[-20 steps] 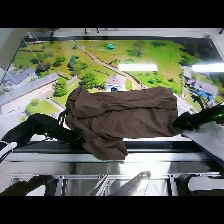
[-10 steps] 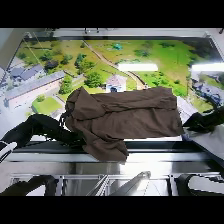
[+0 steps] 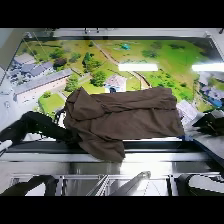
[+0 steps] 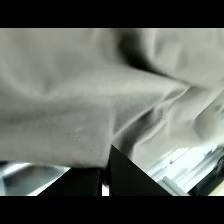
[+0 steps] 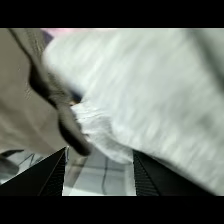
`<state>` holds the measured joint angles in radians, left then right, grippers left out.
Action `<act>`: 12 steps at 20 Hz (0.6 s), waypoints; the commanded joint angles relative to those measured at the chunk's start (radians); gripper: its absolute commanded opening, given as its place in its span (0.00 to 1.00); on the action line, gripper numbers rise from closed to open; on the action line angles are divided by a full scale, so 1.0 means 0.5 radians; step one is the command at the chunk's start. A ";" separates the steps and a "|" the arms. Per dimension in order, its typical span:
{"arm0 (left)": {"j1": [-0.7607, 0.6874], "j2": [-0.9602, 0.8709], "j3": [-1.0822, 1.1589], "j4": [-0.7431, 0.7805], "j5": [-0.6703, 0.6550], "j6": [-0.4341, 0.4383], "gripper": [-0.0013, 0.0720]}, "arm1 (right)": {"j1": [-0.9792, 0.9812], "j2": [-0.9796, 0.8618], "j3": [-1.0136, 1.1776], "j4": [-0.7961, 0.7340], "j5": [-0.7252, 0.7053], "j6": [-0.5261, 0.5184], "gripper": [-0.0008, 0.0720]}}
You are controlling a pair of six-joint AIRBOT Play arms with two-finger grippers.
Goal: Fold the shirts.
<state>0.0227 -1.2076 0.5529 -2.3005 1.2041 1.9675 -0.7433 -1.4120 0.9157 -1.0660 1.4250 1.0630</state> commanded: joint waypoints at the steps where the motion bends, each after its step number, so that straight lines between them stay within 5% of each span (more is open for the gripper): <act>1: 0.349 -0.002 0.152 -0.021 0.098 0.175 0.05 | 0.121 0.037 -0.017 0.140 0.156 0.018 0.68; 12: 0.356 -0.002 0.206 0.047 0.161 0.162 0.05 | 0.346 0.069 -0.620 0.249 -0.170 0.087 0.68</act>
<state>0.2306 -1.2087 0.6537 -2.2784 1.2774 2.0457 -0.5774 -1.3781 0.6796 -0.9543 1.4052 1.1191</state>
